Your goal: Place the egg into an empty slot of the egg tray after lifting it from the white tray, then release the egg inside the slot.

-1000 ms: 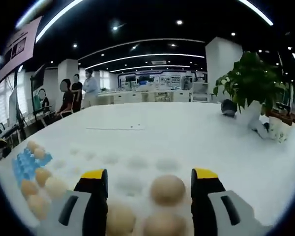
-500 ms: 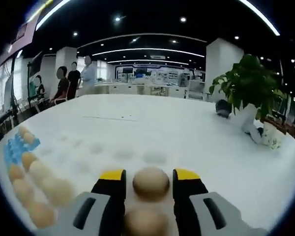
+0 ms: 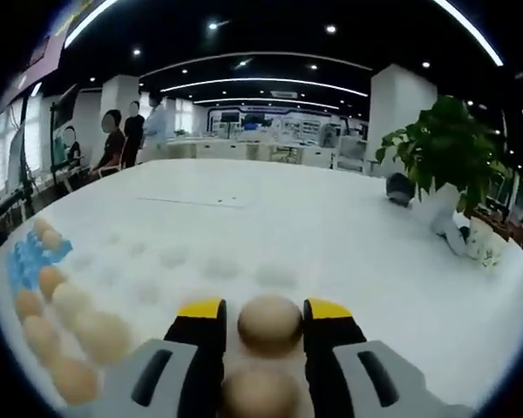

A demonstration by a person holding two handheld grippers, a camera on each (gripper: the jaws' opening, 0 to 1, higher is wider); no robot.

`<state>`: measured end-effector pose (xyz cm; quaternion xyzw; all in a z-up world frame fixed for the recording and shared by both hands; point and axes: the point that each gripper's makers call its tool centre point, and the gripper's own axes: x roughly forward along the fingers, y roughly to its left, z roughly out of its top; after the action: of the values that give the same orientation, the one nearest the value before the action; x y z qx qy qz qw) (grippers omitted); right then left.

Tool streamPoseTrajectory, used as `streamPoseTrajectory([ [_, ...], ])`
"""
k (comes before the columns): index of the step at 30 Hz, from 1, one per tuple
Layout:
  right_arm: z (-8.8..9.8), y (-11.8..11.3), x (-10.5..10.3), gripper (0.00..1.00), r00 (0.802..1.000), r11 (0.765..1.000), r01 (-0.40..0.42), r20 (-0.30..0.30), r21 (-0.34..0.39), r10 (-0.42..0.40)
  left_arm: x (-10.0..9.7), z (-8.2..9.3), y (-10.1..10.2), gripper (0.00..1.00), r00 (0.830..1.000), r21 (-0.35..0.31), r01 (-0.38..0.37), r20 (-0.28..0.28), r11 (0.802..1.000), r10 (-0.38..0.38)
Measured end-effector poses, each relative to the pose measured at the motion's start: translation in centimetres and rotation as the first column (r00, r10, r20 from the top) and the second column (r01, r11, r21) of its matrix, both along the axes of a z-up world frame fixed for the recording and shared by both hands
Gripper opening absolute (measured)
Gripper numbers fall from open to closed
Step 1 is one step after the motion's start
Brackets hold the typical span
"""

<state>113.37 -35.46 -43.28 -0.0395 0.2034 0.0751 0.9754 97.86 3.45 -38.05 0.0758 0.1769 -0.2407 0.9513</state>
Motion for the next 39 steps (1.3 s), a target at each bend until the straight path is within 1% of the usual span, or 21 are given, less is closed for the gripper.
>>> streamPoseTrajectory([
  [1,0.0,0.0,-0.1,0.36,1.000,1.000,-0.004,0.017,0.001,0.004,0.0,0.0,0.0,0.99,1.000,-0.002,-0.001,0.001,1.000,0.001],
  [3,0.1,0.0,-0.1,0.35,0.999,1.000,-0.007,0.045,0.030,0.006,0.0,0.0,0.1,0.99,1.000,-0.005,-0.002,0.000,1.000,0.002],
  [10,0.0,0.2,-0.1,0.34,1.000,1.000,0.003,0.027,0.005,-0.003,-0.1,0.0,0.2,0.99,1.000,-0.003,-0.005,0.001,1.000,0.005],
  [16,0.2,0.1,-0.1,0.34,0.998,1.000,-0.002,0.059,0.025,0.001,-0.2,0.1,0.7,0.98,1.000,0.006,-0.011,0.002,1.000,0.011],
  [17,0.2,0.2,-0.1,0.34,0.998,1.000,0.002,0.065,0.024,-0.004,-0.3,0.2,0.8,0.98,1.000,0.005,-0.013,0.007,1.000,0.013],
  [18,0.3,0.2,-0.1,0.34,0.998,1.000,-0.009,0.068,0.003,0.008,-0.3,0.4,0.9,0.98,1.000,0.003,-0.015,0.011,1.000,0.015],
  [23,0.3,0.1,0.0,0.31,0.997,1.000,0.012,0.077,0.018,-0.013,-0.2,0.4,1.2,0.98,1.000,0.002,-0.023,0.015,1.000,0.023],
  [24,0.3,0.0,0.0,0.31,0.997,1.000,0.019,0.077,0.023,-0.021,-0.2,0.4,1.2,0.98,1.000,0.003,-0.024,0.014,1.000,0.024],
  [25,0.5,-0.2,0.1,0.30,0.995,0.999,0.040,0.090,0.027,-0.042,-0.2,0.3,1.2,0.98,1.000,0.004,-0.024,0.011,1.000,0.024],
  [26,0.3,0.0,0.1,0.30,0.996,0.999,0.038,0.077,0.027,-0.040,-0.2,0.3,1.2,0.98,1.000,0.005,-0.025,0.010,1.000,0.025],
  [32,0.1,0.1,0.2,0.29,0.997,0.999,0.038,0.070,0.036,-0.040,-0.2,0.3,1.5,0.97,0.999,0.007,-0.031,0.010,0.999,0.031],
  [39,0.2,0.0,0.2,0.29,0.996,0.998,0.053,0.074,0.046,-0.056,-0.3,0.7,1.7,0.97,0.999,-0.008,-0.038,0.026,0.999,0.038],
])
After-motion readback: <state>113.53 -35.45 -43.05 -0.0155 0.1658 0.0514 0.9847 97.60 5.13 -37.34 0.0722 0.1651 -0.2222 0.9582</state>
